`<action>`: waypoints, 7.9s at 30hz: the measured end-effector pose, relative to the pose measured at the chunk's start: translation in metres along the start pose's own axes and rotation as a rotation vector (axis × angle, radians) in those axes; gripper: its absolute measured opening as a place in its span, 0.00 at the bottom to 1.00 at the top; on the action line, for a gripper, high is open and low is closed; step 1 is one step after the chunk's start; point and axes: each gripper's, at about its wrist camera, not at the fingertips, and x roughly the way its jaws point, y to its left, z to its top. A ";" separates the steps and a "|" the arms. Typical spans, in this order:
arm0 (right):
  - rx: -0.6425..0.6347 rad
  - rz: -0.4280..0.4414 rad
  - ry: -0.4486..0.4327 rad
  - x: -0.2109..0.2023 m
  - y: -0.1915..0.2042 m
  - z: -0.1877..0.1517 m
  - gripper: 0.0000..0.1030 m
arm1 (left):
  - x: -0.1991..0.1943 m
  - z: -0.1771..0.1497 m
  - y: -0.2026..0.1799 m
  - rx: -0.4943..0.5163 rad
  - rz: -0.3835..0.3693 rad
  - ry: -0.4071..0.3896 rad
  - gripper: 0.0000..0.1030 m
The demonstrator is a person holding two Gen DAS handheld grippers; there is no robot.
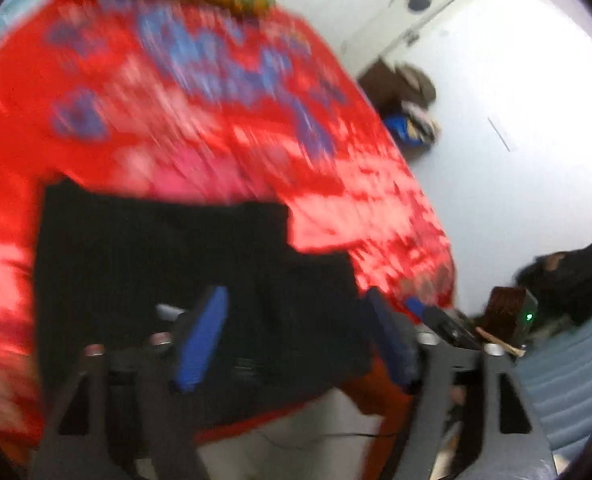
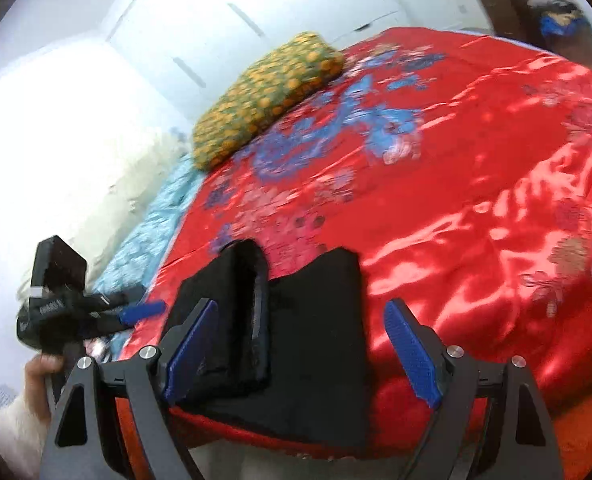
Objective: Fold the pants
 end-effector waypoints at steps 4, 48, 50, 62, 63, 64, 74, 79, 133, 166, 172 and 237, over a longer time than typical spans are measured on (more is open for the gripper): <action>-0.115 0.153 0.107 0.027 0.038 -0.012 0.82 | -0.051 -0.011 0.041 -0.003 0.133 -0.127 0.85; -0.148 -0.218 0.394 0.049 -0.001 -0.043 0.29 | -0.036 -0.069 0.095 0.027 0.269 -0.145 0.82; -0.099 -0.199 0.359 0.048 -0.004 -0.044 0.39 | -0.031 -0.073 0.083 0.078 0.289 -0.123 0.82; -0.457 -0.204 0.105 0.042 0.094 0.010 0.62 | 0.063 -0.089 0.004 0.442 0.428 0.091 0.94; -0.458 -0.197 0.124 0.056 0.092 0.012 0.62 | 0.076 -0.097 0.004 0.487 0.471 0.121 0.95; -0.439 -0.202 0.165 0.076 0.083 0.013 0.63 | 0.075 -0.101 0.004 0.510 0.478 0.098 0.96; -0.390 -0.199 0.238 0.046 0.084 -0.005 0.61 | 0.002 -0.078 0.037 0.229 0.327 -0.009 0.96; -0.411 -0.291 0.383 0.057 0.069 -0.069 0.63 | 0.046 -0.085 0.041 0.237 0.362 0.137 0.94; 0.013 0.085 0.409 0.094 -0.043 -0.014 0.53 | 0.084 -0.030 0.095 -0.001 0.046 0.230 0.56; -0.004 -0.075 0.218 0.195 -0.029 0.125 1.00 | 0.019 0.081 0.141 0.128 0.577 -0.136 0.92; -0.181 -0.257 0.105 0.115 0.035 0.095 1.00 | -0.031 0.060 0.063 0.159 0.686 -0.262 0.97; -0.571 -0.545 -0.031 -0.016 0.254 -0.012 1.00 | -0.137 -0.044 -0.058 0.121 0.735 -0.257 0.99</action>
